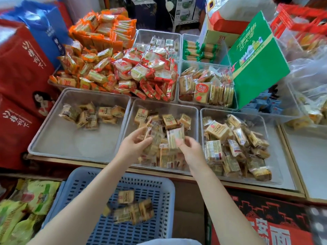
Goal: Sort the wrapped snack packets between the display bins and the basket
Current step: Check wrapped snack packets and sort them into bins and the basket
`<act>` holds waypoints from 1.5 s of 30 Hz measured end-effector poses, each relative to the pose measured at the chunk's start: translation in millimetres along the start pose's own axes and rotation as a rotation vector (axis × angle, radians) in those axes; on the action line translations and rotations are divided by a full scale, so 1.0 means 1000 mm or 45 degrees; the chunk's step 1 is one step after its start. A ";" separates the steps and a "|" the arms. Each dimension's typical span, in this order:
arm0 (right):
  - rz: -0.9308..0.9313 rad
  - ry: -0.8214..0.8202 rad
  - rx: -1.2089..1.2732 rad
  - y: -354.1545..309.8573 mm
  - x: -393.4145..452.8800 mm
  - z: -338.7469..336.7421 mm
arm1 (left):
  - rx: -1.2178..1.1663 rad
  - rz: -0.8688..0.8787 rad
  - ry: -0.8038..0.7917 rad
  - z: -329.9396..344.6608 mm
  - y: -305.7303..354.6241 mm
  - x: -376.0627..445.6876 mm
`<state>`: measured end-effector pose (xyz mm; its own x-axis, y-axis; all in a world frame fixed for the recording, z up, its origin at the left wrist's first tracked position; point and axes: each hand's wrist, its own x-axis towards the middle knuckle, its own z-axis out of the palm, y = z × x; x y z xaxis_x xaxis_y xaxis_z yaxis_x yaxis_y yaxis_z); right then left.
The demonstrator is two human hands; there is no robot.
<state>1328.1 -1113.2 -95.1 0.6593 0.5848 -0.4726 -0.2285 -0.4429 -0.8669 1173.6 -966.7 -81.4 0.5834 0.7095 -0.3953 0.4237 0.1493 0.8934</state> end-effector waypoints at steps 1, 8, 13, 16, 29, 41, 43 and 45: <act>-0.028 0.002 -0.032 -0.005 0.014 -0.001 | 0.107 0.075 0.023 0.004 0.007 0.010; -0.300 -0.025 -0.849 0.003 0.075 0.013 | 1.255 0.411 -0.115 0.023 -0.034 0.065; -0.311 -0.081 -1.105 0.030 0.081 0.026 | 1.208 0.387 -0.076 0.020 -0.064 0.069; -0.256 -0.069 -1.142 0.022 0.086 0.024 | 1.191 0.358 -0.107 0.020 -0.057 0.076; -0.571 -0.364 -0.762 -0.069 0.082 0.200 | 1.140 0.139 0.671 -0.164 -0.109 0.058; -0.364 -0.555 -0.809 -0.063 0.151 0.404 | 1.112 -0.164 0.888 -0.248 -0.128 0.072; -0.324 -0.498 -0.837 -0.059 0.160 0.416 | 1.113 -0.150 0.903 -0.247 -0.131 0.073; -0.322 -0.511 -0.862 -0.053 0.166 0.423 | 1.118 -0.138 0.915 -0.246 -0.134 0.074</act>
<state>1146.2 -705.0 -194.8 0.2974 0.8631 -0.4081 0.4579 -0.5041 -0.7323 989.6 -764.7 -177.4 0.1018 0.9948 0.0049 0.9512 -0.0988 0.2922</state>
